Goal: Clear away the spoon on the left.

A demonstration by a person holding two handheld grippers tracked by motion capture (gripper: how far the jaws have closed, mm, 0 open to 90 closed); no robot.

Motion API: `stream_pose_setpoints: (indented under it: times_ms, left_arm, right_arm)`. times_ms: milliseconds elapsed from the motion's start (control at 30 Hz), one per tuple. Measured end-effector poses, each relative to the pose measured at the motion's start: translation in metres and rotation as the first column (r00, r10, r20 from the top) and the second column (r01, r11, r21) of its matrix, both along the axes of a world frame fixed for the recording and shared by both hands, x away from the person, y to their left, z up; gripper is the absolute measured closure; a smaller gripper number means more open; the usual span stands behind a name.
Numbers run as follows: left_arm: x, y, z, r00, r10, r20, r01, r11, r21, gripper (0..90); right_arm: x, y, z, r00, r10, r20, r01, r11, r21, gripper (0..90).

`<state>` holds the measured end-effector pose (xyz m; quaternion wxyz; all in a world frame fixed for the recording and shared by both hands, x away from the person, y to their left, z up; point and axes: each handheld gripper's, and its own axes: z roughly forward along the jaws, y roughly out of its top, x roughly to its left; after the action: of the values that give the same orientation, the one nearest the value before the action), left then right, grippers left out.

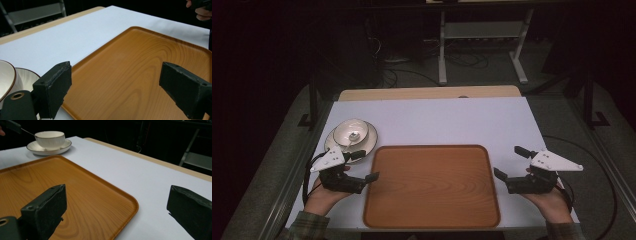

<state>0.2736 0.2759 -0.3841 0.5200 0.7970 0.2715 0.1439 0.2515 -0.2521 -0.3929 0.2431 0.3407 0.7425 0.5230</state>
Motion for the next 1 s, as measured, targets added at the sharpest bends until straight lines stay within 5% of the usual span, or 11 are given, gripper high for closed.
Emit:
stream_pose_setpoints:
  times_ms: [433,1000]
  left_arm:
    - [0.012,-0.005,0.003,0.9990,0.039,-0.022,-0.038,0.9986,0.037,14.2]
    - [0.011,0.007,0.004,0.9954,0.088,-0.037,-0.087,0.9953,0.044,42.6]
  right_arm:
    - [0.005,-0.001,-0.008,0.9997,-0.018,-0.018,0.017,0.999,-0.035,1.7]
    - [0.005,0.000,-0.008,0.9996,-0.028,-0.003,0.028,0.998,-0.056,1.7]
